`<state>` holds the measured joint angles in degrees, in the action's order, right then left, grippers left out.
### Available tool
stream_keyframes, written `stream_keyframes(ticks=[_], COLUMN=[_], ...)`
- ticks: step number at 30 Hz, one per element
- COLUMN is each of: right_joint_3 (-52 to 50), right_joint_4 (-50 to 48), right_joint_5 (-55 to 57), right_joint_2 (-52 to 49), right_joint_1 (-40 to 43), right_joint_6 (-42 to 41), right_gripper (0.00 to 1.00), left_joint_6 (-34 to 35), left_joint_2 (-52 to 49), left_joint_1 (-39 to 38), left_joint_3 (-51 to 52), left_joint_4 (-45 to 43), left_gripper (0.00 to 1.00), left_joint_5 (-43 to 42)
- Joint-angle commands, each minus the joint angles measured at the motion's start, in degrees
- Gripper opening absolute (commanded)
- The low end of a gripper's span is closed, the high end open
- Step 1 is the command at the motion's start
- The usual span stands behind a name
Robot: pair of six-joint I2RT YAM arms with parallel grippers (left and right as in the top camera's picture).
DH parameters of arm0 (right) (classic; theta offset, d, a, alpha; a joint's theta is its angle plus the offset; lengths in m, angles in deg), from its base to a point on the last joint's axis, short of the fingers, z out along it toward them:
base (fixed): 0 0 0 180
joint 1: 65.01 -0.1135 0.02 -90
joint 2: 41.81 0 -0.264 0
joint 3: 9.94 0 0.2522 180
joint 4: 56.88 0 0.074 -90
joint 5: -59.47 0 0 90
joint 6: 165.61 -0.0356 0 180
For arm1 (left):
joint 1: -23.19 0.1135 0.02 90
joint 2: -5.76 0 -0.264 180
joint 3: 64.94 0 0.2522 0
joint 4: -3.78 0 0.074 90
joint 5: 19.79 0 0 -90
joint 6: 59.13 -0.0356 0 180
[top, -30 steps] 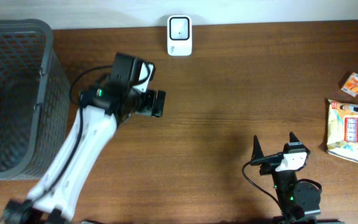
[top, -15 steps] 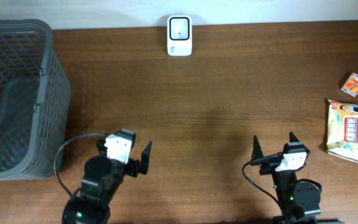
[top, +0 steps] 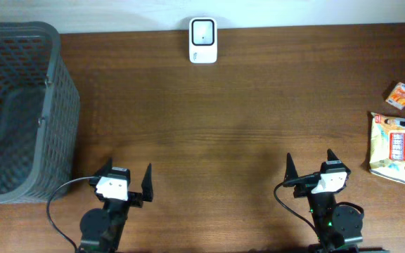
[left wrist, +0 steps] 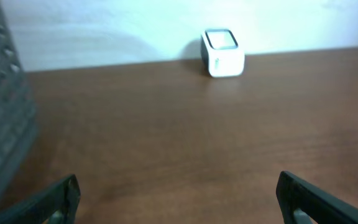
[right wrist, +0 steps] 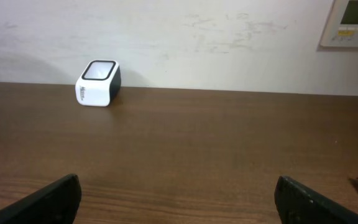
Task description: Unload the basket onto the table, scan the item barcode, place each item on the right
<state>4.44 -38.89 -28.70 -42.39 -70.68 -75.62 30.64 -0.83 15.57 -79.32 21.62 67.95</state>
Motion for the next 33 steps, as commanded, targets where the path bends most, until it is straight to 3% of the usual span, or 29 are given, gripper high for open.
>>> stream_keyframes(ticks=[1,6,10,22,33], right_joint_3=[-0.31,-0.31,-0.31,-0.31,-0.31], right_joint_4=[0.46,0.46,0.46,0.46,0.46], right_joint_5=[-0.09,-0.09,-0.09,-0.09,-0.09], right_joint_2=[0.37,0.37,0.37,0.37,0.37], right_joint_1=[0.17,0.17,0.17,0.17,0.17], right_joint_6=[-0.46,-0.46,-0.46,-0.46,-0.46], right_gripper=[0.98,0.99,0.98,0.98,0.98], left_joint_6=[-0.63,0.04,6.05,0.57,-0.07], left_joint_2=[3.52,6.34,6.34,6.34,6.34], left_joint_1=[2.62,3.21,9.27,9.33,9.16], left_joint_3=[0.11,0.11,0.15,0.15,0.15], left_joint_4=[0.52,0.76,0.87,0.92,0.94], left_gripper=[0.99,0.99,0.99,0.99,0.99], left_joint_5=[-0.57,0.61,2.21,2.08,2.21])
